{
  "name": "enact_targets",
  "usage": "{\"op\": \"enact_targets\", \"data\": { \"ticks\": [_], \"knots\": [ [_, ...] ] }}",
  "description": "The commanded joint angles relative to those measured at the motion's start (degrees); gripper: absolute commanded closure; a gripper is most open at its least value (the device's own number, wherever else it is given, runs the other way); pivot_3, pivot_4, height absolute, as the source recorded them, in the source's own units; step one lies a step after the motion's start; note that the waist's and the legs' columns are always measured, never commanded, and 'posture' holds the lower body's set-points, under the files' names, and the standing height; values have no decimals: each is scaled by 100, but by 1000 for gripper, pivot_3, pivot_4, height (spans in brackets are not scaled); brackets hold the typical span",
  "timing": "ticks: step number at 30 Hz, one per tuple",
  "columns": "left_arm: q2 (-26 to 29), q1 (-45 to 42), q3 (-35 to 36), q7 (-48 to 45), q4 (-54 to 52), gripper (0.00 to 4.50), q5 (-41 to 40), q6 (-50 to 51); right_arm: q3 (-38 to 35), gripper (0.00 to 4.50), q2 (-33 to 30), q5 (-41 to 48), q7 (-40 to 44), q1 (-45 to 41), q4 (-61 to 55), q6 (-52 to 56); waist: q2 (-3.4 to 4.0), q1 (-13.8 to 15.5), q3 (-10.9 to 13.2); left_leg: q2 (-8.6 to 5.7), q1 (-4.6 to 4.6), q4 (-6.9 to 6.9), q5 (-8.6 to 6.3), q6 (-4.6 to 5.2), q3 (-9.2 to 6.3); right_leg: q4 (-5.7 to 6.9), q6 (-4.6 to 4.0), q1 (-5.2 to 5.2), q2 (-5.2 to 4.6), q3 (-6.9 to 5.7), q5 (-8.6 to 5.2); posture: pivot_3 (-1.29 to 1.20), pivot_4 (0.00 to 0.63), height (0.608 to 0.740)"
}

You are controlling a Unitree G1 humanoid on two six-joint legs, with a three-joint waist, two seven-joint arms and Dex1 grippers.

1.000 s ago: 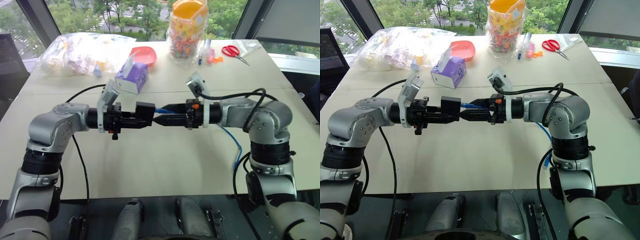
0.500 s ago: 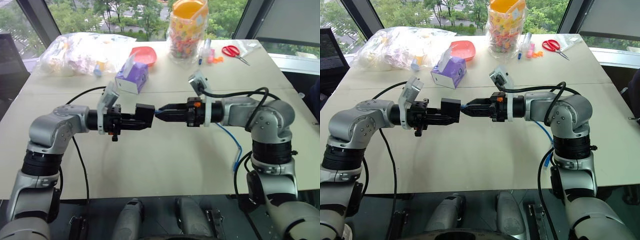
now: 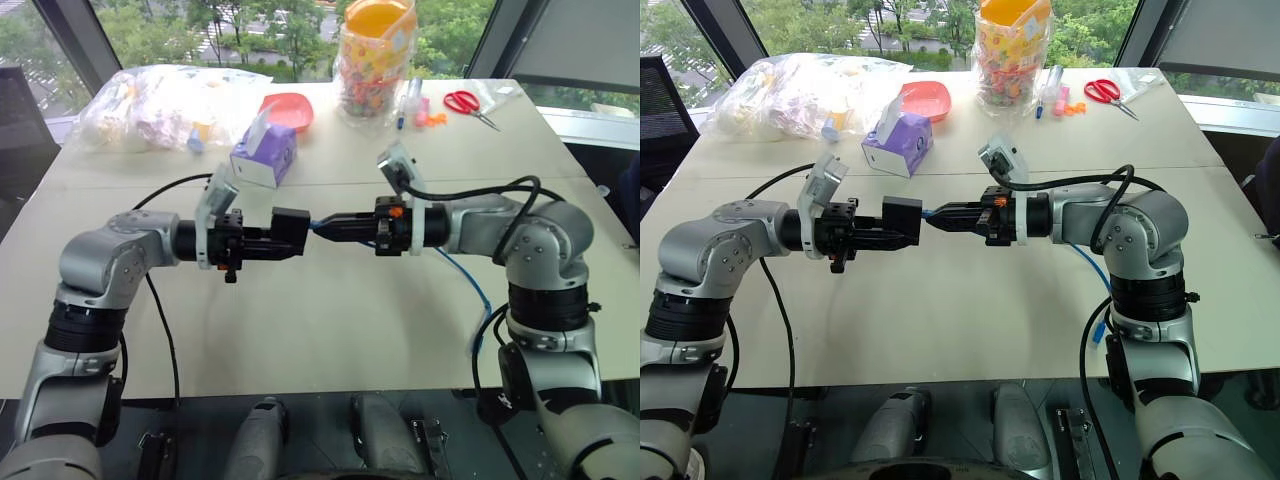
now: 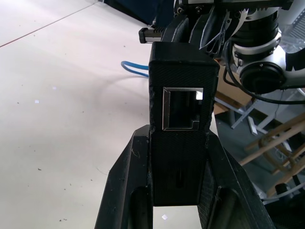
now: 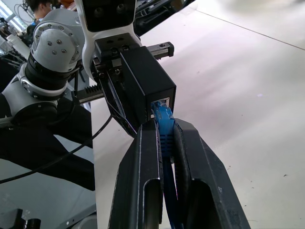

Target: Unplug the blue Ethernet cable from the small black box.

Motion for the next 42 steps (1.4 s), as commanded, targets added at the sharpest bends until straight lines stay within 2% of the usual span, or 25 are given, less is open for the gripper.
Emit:
{"op": "enact_targets", "data": {
  "ticks": [1, 16, 23, 29, 32, 37, 40, 42],
  "knots": [
    [108, 25, 141, -57, -278, 3968, -194, 1, -94, 4438, -123, -32, 19, -78, 73, -223, 0, 0, 0, 0, 0, 0, 0, 0, 0, 0, 0, 0, 0, 0, 0, 0, 150, 740],
    [498, 267, 389, -11, -382, 3968, -464, 65, -774, 4438, -977, -286, 173, -115, 2003, -987, 0, 1, 0, 0, 0, 0, 0, 0, 1, -1, 0, 0, 0, 0, 0, 0, 150, 740],
    [515, 259, 347, 50, -368, 3968, -522, 18, -684, 4438, -1070, -86, 211, -2, 1767, -1004, 2, 91, 3, -9, -9, 2, -2, 3, 3, -11, 0, 0, -7, 1, -1, 0, 150, 740],
    [523, 240, 334, 37, -335, 3968, -503, -13, -698, 4438, -1120, -330, 263, 21, 1943, -1140, 5, -16, 4, 3, -3, -1, -3, 6, 11, -4, 1, -4, 2, 5, -1, 0, 150, 740],
    [509, 257, 315, 56, -337, 3968, -455, -83, -530, 4438, -1044, -812, -10, -33, 2072, -1563, 5, 0, 4, 2, -4, 0, -3, 6, 11, -5, 1, -4, 1, 5, -1, 0, 150, 740],
    [132, 326, 133, 414, -249, 3968, 170, -953, 310, 4438, -761, -2410, -918, -138, 2678, -2809, 5, 2, 4, 1, -3, 2, -3, 5, 14, -5, 1, -3, 0, 7, -1, 0, 150, 740],
    [-181, 447, -143, 643, -133, 3968, 831, -1790, 416, 3360, -500, -2684, -1042, -189, 2880, -3014, 5, 8, 4, 1, -5, 1, -2, 3, 16, -7, 0, -7, -1, 9, 0, 0, 150, 740],
    [-402, 498, -234, 834, 22, 3968, 1125, -2193, 451, 2329, -416, -2803, -1049, -199, 2903, -3060, 5, 9, 4, 0, -9, -1, -2, 3, 17, -6, 0, -13, -2, 11, 1, 0, 150, 740]
  ]
}}
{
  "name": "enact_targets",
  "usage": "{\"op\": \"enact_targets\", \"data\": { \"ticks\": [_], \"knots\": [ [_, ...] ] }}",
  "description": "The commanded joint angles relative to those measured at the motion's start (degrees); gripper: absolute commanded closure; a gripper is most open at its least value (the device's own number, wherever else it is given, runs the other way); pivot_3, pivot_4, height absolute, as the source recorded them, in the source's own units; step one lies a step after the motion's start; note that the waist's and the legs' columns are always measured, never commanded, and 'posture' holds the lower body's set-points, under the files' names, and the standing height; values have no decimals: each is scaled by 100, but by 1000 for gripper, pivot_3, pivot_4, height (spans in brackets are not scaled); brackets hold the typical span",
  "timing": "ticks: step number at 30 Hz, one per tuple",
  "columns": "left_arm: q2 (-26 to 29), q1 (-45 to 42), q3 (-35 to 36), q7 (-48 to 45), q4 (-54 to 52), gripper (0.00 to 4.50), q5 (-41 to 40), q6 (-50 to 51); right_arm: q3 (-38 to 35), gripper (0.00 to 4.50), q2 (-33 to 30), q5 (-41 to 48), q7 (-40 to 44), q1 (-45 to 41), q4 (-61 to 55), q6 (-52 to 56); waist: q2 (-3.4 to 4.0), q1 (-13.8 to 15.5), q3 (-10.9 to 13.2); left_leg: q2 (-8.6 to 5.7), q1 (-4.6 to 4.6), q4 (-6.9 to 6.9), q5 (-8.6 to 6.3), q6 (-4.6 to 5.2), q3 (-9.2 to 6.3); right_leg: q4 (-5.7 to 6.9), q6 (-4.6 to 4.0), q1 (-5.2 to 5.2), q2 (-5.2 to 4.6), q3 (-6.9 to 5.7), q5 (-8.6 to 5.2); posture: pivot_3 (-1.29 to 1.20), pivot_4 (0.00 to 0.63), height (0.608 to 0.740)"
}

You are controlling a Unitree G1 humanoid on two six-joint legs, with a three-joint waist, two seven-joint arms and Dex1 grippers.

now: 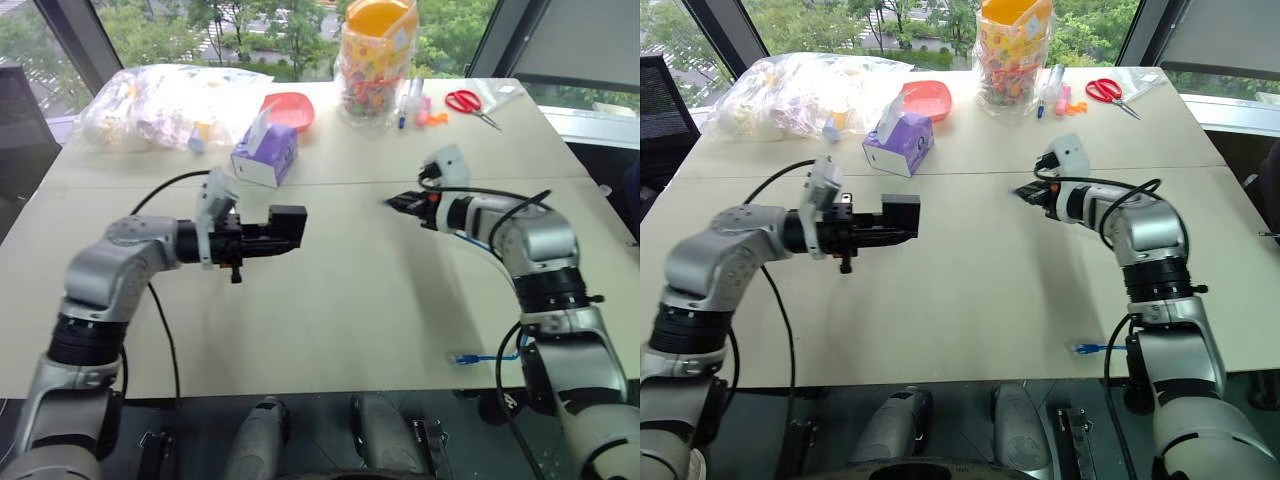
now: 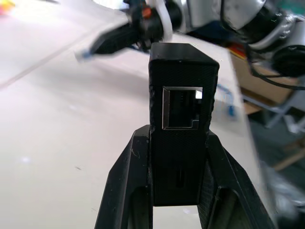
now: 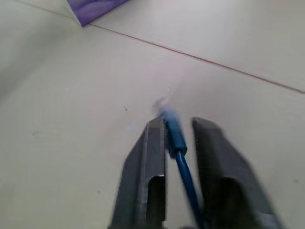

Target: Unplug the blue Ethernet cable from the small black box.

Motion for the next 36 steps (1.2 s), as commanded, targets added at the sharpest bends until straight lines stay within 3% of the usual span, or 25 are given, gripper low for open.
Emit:
{"op": "enact_targets", "data": {
  "ticks": [1, 4, 5, 10, 14, 21, 23, 25, 30, 36],
  "knots": [
    [-318, 67, -159, 322, 269, 3968, 640, -959, -28, 1767, 53, -245, -52, -181, -116, -197, 0, 5, 0, -1, 0, 0, 0, 0, 0, 0, 0, -1, -1, 0, 0, 0, 150, 740],
    [-804, 63, -266, 731, 736, 3968, 1041, -1516, -102, 208, 63, -288, -43, -135, -287, -132, 0, 33, 0, -1, -6, 0, 0, 0, 0, 1, 0, -8, -1, 0, 1, 0, 150, 740],
    [-951, 47, -263, 822, 871, 3968, 1090, -1620, -162, 92, 40, -264, -35, -117, -386, -83, 0, 36, 0, -2, -6, 1, 0, 0, 0, 1, 0, -8, -2, 1, 1, 0, 150, 740],
    [-1542, -64, -345, 1239, 1797, 3968, 1645, -2580, -746, 92, -164, 199, -16, 112, -1314, 619, 0, 37, 0, -2, -6, 1, 0, 1, 0, 2, 1, -8, -1, 0, 1, 0, 150, 740],
    [-1960, -180, -368, 1383, 2618, 3968, 1888, -3221, -1044, 92, -427, 740, 102, 806, -2698, 1434, -1, 133, -1, -2, -6, 2, -2, 3, -1, 1, 1, -5, -2, 0, 1, 0, 150, 740],
    [-2116, -311, -410, 1349, 3914, 3968, 2295, -4016, -1305, 92, -323, 1390, -175, 1797, -4204, 2301, -1, 142, -2, -2, -2, 7, -2, 5, 3, 4, 2, -2, -1, 0, 1, 0, 150, 740],
    [-2064, -300, -392, 1293, 4130, 2932, 2331, -4152, -1357, 0, -300, 1506, -248, 1963, -4437, 2419, -1, 150, -3, -2, 4, 10, -2, 5, 2, 4, 3, 7, -1, 0, 2, 0, 150, 740],
    [-2003, -272, -377, 1250, 4254, 2281, 2351, -4261, -1398, 0, -310, 1595, -302, 2063, -4580, 2513, -1, 142, -4, -1, 12, 11, -2, 5, 2, 2, 5, 17, -1, 0, 2, 0, 150, 740],
    [-1746, -81, -241, 1111, 4128, 66, 2245, -4249, -1265, 0, -487, 1711, -289, 2360, -4931, 2605, 0, 124, -6, 1, 34, 9, -2, 5, 2, 2, 5, 34, 1, 0, 2, 0, 150, 740],
    [-1205, 444, -22, 804, 2890, 23, 1818, -3485, -1148, 0, -757, 1721, -208, 2648, -5068, 2510, 0, 42, -7, 3, 36, 6, -3, 5, 2, 2, 5, 35, 1, 0, 1, 0, 150, 740]
  ]
}}
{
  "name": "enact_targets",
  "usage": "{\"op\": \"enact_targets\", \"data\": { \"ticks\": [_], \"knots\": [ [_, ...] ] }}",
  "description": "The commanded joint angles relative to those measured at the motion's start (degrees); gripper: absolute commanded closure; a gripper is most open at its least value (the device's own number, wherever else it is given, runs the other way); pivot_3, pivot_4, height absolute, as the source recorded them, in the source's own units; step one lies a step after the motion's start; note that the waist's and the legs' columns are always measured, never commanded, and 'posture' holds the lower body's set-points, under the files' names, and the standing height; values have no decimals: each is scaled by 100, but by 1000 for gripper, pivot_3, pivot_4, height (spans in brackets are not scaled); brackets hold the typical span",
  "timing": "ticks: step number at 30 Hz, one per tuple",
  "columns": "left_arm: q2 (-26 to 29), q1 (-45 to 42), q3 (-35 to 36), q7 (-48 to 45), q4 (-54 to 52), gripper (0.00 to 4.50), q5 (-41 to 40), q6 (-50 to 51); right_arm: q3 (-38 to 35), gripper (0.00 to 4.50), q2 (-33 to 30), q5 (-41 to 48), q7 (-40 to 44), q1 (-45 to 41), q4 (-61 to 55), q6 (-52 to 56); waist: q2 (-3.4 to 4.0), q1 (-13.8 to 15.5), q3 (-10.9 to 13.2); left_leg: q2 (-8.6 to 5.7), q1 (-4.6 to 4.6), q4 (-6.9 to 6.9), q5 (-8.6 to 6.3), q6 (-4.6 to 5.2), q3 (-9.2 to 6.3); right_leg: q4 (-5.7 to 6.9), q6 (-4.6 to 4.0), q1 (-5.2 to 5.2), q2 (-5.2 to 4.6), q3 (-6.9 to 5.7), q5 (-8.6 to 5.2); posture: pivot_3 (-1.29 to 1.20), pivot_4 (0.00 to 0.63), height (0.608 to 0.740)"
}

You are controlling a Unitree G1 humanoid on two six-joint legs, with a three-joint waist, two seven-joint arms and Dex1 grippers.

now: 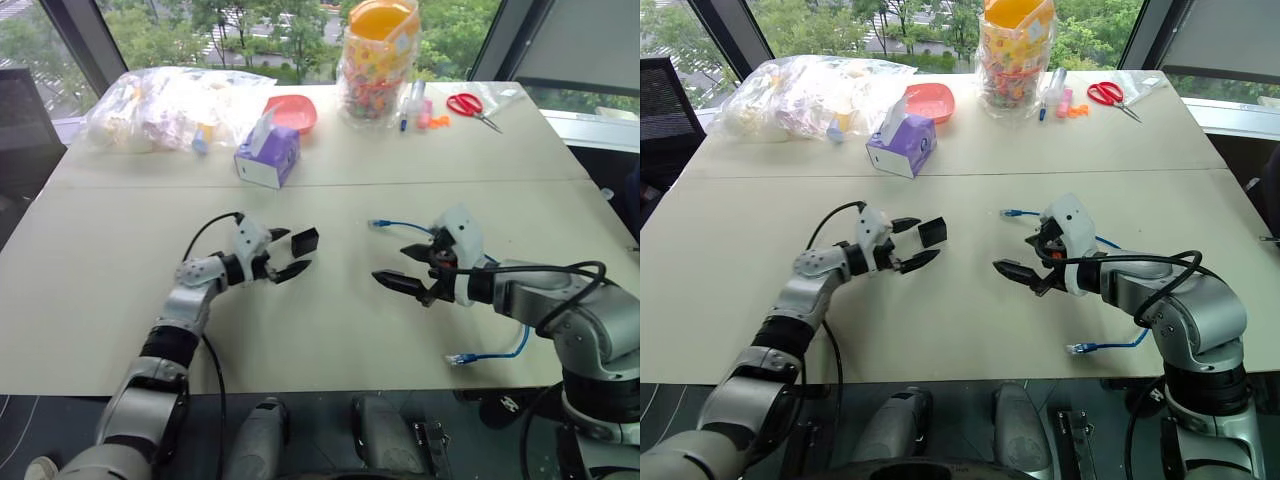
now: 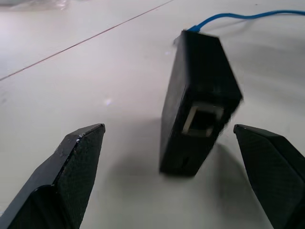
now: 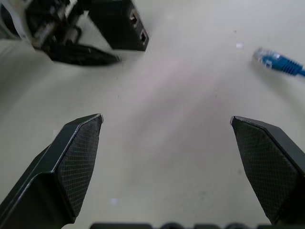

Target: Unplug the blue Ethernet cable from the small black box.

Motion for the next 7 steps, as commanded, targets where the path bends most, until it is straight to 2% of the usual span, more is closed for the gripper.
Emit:
{"op": "enact_targets", "data": {
  "ticks": [1, 7],
  "knots": [
    [360, 338, 270, -170, -876, 23, -346, 729, -15, 0, -176, 49, 77, 92, -226, -143, 0, -20, 0, 0, -1, 0, 0, 0, -1, -1, 0, 0, 0, 0, 0, 0, 150, 740],
    [916, 824, 605, -235, -2109, 23, -768, 1618, -48, 0, -333, 94, 175, 162, -181, -248, -1, -23, 0, 0, -6, 1, 0, 0, -4, -3, 0, 0, 0, -1, 0, 0, 150, 740]
  ]
}}
